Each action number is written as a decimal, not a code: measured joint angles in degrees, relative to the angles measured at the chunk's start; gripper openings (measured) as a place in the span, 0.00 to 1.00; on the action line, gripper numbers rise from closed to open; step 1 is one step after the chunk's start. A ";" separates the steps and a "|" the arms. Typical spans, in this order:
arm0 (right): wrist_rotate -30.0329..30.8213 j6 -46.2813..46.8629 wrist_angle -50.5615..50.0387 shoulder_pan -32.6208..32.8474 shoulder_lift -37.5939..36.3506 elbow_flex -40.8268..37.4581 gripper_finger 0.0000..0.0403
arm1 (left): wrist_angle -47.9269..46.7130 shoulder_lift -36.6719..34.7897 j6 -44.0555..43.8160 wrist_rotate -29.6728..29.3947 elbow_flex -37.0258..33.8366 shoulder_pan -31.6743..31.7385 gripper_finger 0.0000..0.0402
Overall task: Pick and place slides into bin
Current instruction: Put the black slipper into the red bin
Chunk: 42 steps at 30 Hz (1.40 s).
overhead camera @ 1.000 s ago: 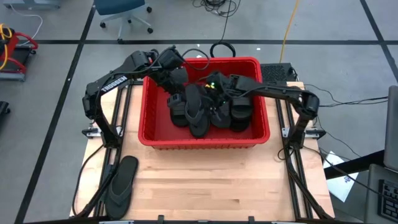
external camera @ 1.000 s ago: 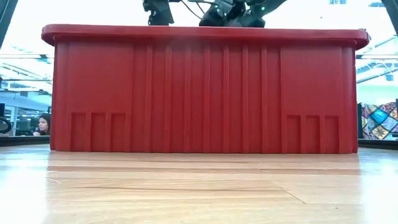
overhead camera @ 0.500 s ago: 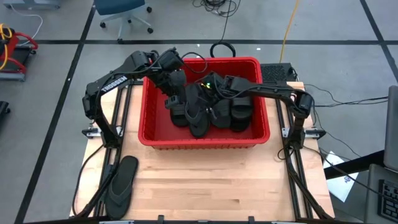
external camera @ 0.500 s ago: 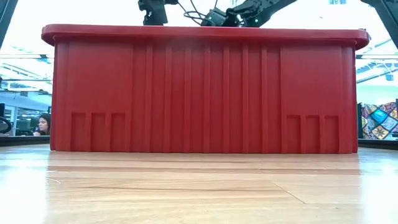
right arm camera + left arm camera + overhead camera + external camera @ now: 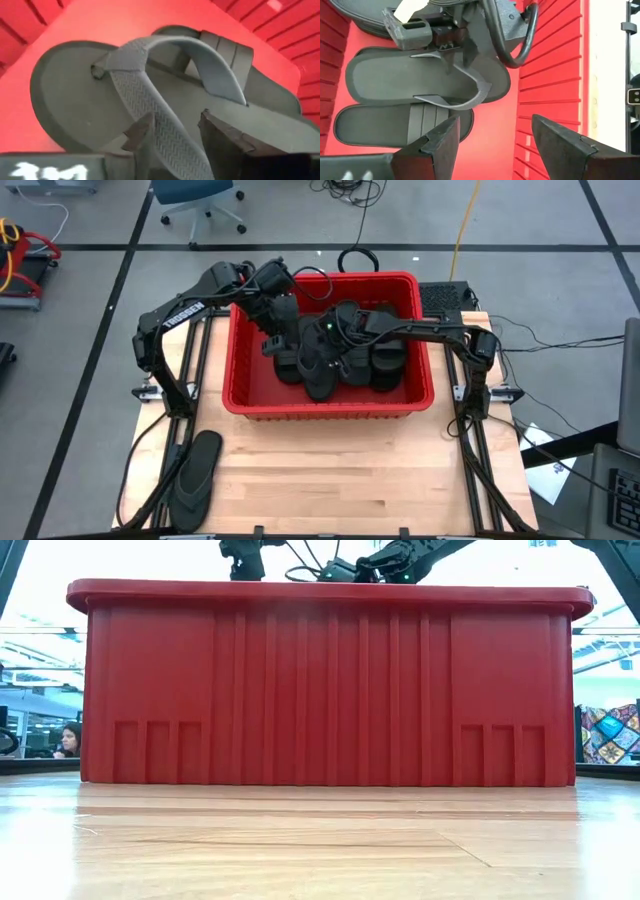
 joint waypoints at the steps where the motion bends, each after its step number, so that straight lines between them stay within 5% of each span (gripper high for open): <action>1: 0.24 -0.33 -0.47 -0.03 0.00 0.00 0.34 | 0.00 0.00 0.09 -0.01 -0.01 0.05 0.61; 9: 3.93 -0.25 -2.63 -0.21 -0.01 -0.37 0.02 | -0.02 0.00 0.18 0.00 0.00 0.90 0.61; 19: 4.79 3.17 -2.43 -1.92 0.00 -0.39 0.02 | -0.04 0.00 -0.49 0.11 0.00 0.87 0.61; 42: 0.31 -6.01 -12.40 -1.03 -1.30 1.86 0.04 | -0.02 0.00 -3.03 1.97 0.00 0.63 0.61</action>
